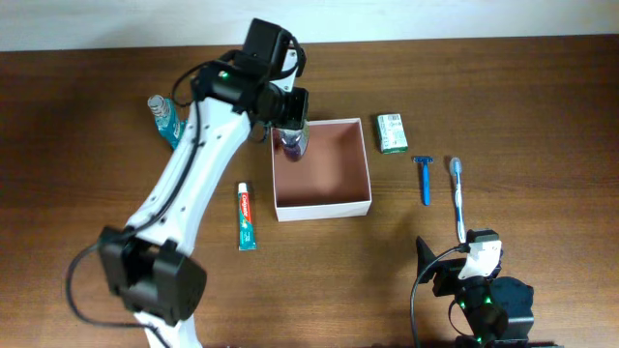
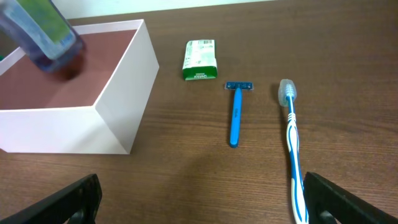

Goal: Pack container
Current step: 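Lift the pump bottle and carry it right over the pink box, then lower the pump bottle into the box's left corner and release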

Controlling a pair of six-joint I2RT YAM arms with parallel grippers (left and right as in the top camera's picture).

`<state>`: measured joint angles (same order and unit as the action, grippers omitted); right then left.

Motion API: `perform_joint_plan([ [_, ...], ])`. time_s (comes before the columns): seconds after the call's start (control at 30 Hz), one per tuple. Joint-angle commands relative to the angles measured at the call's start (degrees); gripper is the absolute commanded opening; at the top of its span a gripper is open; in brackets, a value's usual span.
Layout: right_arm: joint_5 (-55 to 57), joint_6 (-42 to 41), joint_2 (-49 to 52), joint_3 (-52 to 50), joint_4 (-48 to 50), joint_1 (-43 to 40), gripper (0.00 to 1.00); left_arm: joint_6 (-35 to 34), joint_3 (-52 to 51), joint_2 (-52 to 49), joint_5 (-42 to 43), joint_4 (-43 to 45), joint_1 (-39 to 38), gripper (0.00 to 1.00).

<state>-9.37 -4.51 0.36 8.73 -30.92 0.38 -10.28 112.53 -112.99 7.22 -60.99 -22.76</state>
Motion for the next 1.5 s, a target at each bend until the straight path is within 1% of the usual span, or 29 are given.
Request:
perform_joint_plan([
  [0.0, -0.5, -0.4, -0.2, -0.3, -0.2, 0.3, 0.99, -0.6, 2.1, -1.1, 0.5, 1.2, -0.1, 0.01],
  [0.57, -0.5, -0.4, -0.2, -0.3, -0.2, 0.3, 0.99, -0.6, 2.0, -1.7, -1.5, 1.2, -0.1, 0.01],
  [0.9, -0.5, -0.4, -0.2, -0.3, -0.2, 0.3, 0.99, -0.8, 1.9, -4.7, -1.5, 0.9, -0.1, 0.01],
  [1.47, -0.5, -0.4, -0.2, -0.3, -0.2, 0.3, 0.99, -0.9, 1.9, -4.9, -3.5, 1.0, -0.1, 0.01],
])
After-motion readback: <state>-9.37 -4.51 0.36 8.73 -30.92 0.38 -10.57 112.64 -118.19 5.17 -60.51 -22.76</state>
